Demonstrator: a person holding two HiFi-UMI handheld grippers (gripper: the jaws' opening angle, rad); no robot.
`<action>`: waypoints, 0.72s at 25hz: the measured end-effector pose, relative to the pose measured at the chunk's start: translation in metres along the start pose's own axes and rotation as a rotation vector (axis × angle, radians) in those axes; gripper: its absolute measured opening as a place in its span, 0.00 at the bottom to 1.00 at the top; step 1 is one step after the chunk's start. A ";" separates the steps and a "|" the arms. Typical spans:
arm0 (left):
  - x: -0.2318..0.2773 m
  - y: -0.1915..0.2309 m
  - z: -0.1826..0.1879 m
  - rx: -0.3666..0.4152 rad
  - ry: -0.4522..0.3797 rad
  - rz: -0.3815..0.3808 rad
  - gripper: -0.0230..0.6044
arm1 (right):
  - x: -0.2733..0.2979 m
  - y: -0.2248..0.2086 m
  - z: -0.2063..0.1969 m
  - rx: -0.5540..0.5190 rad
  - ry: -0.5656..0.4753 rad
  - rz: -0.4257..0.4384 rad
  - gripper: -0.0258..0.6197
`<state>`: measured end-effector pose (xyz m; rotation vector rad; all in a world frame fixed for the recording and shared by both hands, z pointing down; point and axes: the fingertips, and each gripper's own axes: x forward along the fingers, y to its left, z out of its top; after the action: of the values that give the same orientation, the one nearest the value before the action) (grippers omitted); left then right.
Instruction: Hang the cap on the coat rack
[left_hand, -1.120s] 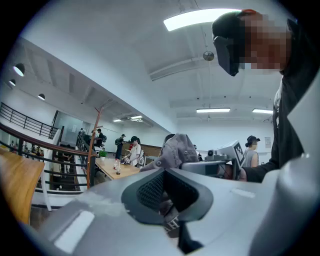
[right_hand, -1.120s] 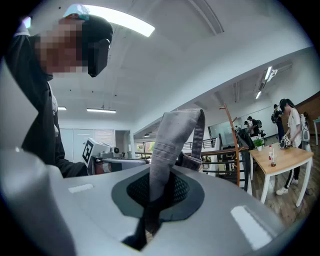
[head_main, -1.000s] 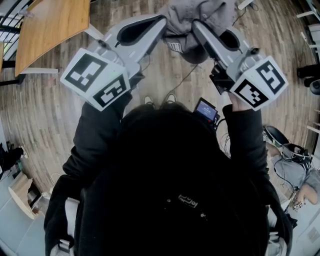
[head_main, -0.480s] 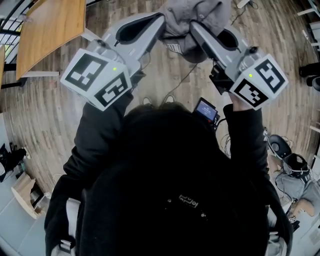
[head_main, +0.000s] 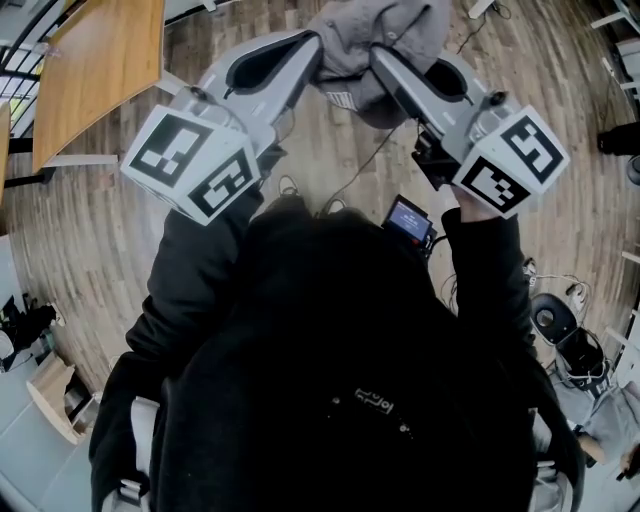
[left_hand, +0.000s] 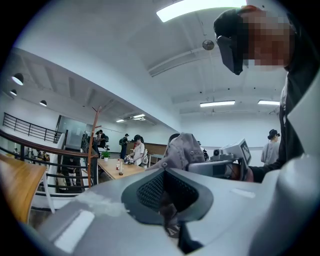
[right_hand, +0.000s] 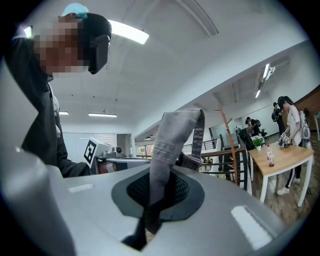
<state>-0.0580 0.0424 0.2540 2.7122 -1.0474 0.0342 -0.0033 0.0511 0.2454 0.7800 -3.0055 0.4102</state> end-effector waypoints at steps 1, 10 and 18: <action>-0.001 0.002 0.001 -0.003 0.000 0.003 0.04 | 0.000 0.000 0.001 0.001 0.002 -0.005 0.07; 0.016 0.012 -0.006 -0.011 0.012 -0.039 0.03 | 0.000 -0.005 -0.004 0.002 0.038 -0.058 0.07; 0.023 0.010 -0.007 0.009 -0.025 -0.068 0.03 | -0.005 -0.009 -0.007 -0.035 0.037 -0.095 0.07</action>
<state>-0.0472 0.0214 0.2654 2.7615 -0.9633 -0.0066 0.0045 0.0477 0.2540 0.8983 -2.9191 0.3635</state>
